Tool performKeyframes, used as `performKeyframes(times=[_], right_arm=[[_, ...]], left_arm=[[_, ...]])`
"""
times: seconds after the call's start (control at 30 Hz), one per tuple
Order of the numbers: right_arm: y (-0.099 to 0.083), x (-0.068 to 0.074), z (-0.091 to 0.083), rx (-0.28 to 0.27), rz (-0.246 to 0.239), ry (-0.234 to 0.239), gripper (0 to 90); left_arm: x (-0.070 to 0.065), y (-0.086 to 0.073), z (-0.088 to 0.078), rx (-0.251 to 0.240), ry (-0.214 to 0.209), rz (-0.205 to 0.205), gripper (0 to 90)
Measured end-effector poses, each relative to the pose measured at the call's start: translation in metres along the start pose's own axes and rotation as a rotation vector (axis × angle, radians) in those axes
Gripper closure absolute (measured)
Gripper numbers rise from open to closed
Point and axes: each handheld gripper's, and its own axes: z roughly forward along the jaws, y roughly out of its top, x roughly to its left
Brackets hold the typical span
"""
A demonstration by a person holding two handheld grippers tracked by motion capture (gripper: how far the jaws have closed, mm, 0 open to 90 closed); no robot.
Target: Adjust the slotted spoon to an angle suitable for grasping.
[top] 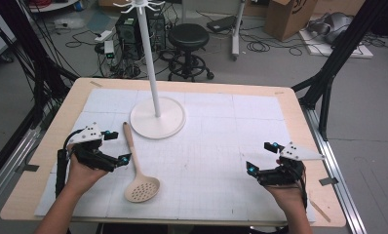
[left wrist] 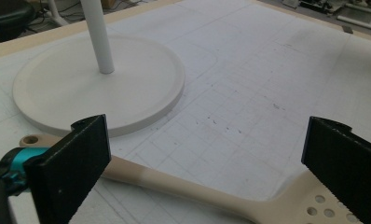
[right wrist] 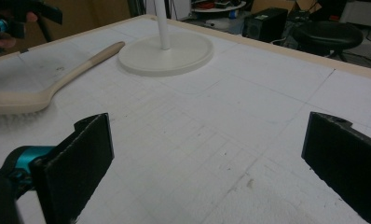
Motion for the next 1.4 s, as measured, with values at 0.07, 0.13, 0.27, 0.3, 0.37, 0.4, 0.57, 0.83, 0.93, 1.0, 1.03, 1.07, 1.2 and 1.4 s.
performKeyframes(times=[0.07,0.13,0.27,0.3,0.37,0.4,0.57,0.83,0.93,1.0,1.03,1.07,1.2,1.4], right_arm=[[-0.0002,-0.0001,0.0,0.002,0.004,0.0,1.1],[-0.0006,-0.0003,-0.0003,0.001,0.003,0.001,1.1],[-0.0011,0.0004,-0.0011,0.001,0.003,0.0,1.1],[-0.0012,0.0003,-0.0012,0.001,0.002,0.0,1.1],[-0.0013,0.0005,-0.0011,0.002,0.002,0.002,1.1],[-0.0014,0.001,-0.0009,0.005,-0.001,0.0,1.1],[-0.0009,0.0021,0.0012,0.01,-0.007,0.002,1.1],[-0.0015,0.0022,0.0037,0.019,-0.012,0.004,1.1],[-0.002,0.0015,0.0044,0.023,-0.006,0.005,1.1],[-0.0026,0.0013,0.005,0.025,-0.007,0.003,1.1],[-0.0027,0.0013,0.0048,0.025,-0.007,0.003,1.1],[-0.0028,0.0012,0.0047,0.025,-0.01,0.003,1.1],[-0.0028,0.0016,0.0048,0.025,-0.009,0.003,1.1],[-0.0043,0.002,0.006,0.035,-0.004,0.006,1.1]], left_arm=[[0.0002,0.0,0.0,-0.002,0.0,-0.001,1.7],[0.0004,0.0001,-0.0003,-0.004,0.001,-0.004,1.7],[-0.0004,0.0002,0.0001,-0.005,0.001,-0.005,1.7],[-0.0004,0.0002,0.0001,-0.005,0.001,-0.005,1.7],[-0.0004,0.0002,0.0003,-0.003,0.001,-0.002,1.7],[-0.0004,0.0002,0.0001,-0.004,0.001,-0.004,1.7],[0.0002,0.0004,-0.0019,-0.006,0.004,-0.004,1.7],[0.0008,0.0009,-0.0024,-0.005,0.006,-0.006,1.7],[0.001,0.0007,-0.0021,0.0,0.01,-0.006,1.7],[0.0012,0.0006,-0.0017,0.004,0.008,-0.005,1.8],[0.0012,0.0006,-0.0017,0.004,0.008,-0.005,1.7],[0.0011,0.0006,-0.0015,0.007,0.008,-0.003,1.8],[0.0012,0.0004,-0.0007,0.01,0.014,-0.006,1.8],[0.0005,0.0018,0.0023,0.023,0.032,-0.012,1.8]])
